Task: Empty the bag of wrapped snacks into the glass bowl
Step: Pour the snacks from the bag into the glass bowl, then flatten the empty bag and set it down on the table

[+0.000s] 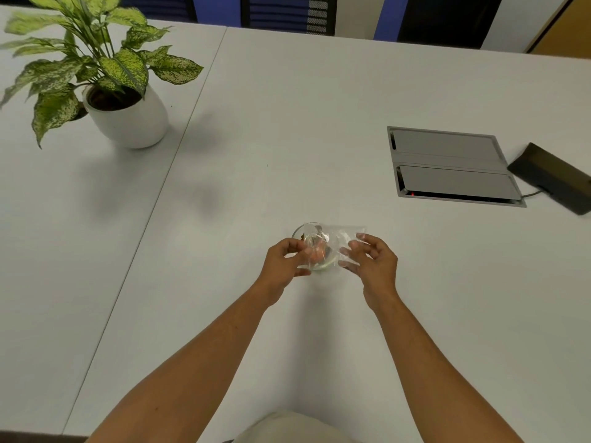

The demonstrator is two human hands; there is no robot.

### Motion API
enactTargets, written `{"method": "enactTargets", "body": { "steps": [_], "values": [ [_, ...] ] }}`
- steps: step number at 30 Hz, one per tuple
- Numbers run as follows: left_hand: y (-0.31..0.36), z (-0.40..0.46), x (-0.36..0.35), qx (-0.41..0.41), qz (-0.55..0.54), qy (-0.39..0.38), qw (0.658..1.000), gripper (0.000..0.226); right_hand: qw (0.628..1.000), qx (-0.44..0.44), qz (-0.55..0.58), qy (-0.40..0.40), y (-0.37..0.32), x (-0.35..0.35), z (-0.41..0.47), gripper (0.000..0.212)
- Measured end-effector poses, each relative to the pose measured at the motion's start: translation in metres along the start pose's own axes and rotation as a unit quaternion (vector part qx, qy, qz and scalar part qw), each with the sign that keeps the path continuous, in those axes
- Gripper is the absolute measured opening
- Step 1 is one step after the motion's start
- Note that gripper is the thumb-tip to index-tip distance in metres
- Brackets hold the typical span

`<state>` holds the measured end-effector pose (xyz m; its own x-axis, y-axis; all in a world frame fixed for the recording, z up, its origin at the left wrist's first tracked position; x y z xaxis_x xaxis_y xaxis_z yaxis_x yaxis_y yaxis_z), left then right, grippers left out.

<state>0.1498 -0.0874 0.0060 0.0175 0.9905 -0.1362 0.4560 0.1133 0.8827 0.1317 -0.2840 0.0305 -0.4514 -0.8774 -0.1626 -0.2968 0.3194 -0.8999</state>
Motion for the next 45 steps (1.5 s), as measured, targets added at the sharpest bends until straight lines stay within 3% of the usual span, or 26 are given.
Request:
{"method": "enactTargets", "body": {
  "steps": [7,13,18,25,37,45],
  "values": [
    [0.011,-0.017,0.008,-0.029,0.068,0.017,0.997,0.009,1.000,0.007,0.011,0.017,0.014,0.014,-0.021,0.031],
    [0.026,-0.029,0.016,-0.065,0.111,0.005,0.992,0.008,0.997,-0.064,0.018,-0.029,0.026,0.023,-0.037,0.030],
    [0.039,-0.038,0.018,-0.073,0.149,-0.028,0.986,0.009,0.997,0.007,-0.075,-0.021,0.017,0.030,-0.045,0.013],
    [0.039,-0.056,0.005,-0.061,0.198,-0.097,0.973,0.012,0.977,0.046,-0.136,-0.159,0.003,-0.014,-0.062,0.009],
    [0.015,-0.077,0.026,-0.053,0.043,0.029,0.997,0.033,0.996,-0.026,0.025,-0.079,0.020,-0.010,-0.080,0.010],
    [0.014,-0.080,0.025,-0.054,0.036,0.028,0.997,0.029,0.997,-0.023,-0.011,-0.078,0.021,-0.004,-0.084,0.007]
  ]
}}
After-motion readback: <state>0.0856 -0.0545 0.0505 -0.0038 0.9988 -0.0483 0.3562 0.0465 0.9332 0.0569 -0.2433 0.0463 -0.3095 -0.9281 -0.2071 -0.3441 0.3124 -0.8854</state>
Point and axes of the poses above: each hand's wrist, its own z-axis towards the middle knuckle, its own x-axis out of the back of the hand, y = z × x, the point moved 6 cm from there along z, towards the middle knuckle, and after that the axes turned 2 degrees about z, right-handed, at the moved point
